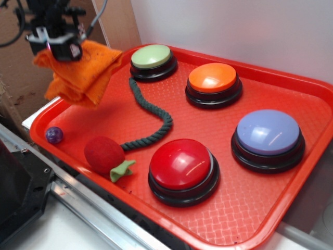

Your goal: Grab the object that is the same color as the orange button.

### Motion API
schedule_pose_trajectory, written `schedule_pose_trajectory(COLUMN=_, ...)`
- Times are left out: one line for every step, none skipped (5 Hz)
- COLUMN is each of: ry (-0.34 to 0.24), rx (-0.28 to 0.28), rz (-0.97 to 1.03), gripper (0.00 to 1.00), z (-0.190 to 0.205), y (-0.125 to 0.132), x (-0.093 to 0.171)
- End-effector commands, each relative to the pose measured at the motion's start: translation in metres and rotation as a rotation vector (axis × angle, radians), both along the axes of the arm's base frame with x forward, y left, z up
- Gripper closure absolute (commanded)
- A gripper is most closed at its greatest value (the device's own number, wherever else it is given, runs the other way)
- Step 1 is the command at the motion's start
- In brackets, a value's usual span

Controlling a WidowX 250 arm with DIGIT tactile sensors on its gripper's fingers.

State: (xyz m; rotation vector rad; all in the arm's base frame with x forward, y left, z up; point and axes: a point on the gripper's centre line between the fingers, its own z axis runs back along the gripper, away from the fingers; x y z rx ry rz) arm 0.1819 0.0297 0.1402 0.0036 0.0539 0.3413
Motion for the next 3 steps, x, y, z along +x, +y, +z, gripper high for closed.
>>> schedule_pose_trajectory(ry=-0.127, rx=-0.077, rz=-0.086, gripper=1.0, z=0.075, y=-0.021, x=-0.013)
schedule_pose_trajectory(ry=-0.146, rx=-0.102, rz=-0.134, gripper=1.0, z=0.085, y=-0.028, x=-0.02)
schedule_pose_trajectory(ry=-0.148, rx=-0.08, rz=-0.125, gripper=1.0, z=0.084, y=-0.029, x=-0.019)
